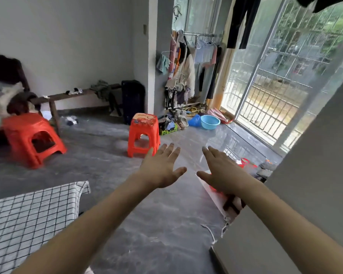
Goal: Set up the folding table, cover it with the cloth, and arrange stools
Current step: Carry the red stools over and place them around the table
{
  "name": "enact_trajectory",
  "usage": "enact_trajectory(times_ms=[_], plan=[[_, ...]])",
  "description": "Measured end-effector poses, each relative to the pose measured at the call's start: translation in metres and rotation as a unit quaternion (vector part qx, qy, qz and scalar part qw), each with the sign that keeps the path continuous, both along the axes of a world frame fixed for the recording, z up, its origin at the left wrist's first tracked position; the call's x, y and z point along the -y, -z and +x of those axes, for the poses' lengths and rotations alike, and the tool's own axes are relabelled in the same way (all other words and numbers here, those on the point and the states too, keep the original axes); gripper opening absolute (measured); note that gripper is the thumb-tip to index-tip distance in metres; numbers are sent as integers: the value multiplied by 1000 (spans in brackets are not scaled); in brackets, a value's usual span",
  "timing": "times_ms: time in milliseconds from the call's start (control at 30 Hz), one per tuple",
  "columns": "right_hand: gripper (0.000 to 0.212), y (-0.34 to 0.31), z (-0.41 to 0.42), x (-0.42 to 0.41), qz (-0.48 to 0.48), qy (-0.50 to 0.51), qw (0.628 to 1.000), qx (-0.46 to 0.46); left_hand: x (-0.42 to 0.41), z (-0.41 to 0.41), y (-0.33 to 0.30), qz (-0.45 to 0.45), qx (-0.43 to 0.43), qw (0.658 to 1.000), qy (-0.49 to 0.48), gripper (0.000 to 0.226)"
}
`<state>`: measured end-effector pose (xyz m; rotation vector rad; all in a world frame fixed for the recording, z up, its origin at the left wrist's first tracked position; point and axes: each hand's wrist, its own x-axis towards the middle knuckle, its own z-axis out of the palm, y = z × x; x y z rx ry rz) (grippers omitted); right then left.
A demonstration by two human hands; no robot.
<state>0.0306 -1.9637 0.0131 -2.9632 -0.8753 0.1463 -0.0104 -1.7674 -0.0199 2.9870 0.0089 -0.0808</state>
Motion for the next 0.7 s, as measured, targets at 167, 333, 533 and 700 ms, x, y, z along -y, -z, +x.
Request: enact_trajectory(times_ms=[167, 333, 533, 700], plan=[[83, 9, 49, -60, -15, -20, 1000, -18, -62, 42, 6, 2, -17, 999, -30, 75], [82, 20, 93, -108, -19, -41, 998, -33, -111, 57, 4, 0, -35, 998, -58, 74], [84, 45, 151, -161, -17, -68, 996, -50, -169, 82, 4, 10, -56, 993, -101, 74], [83, 55, 214, -201, 0, -103, 993, -49, -199, 134, 12, 23, -61, 990, -127, 75]])
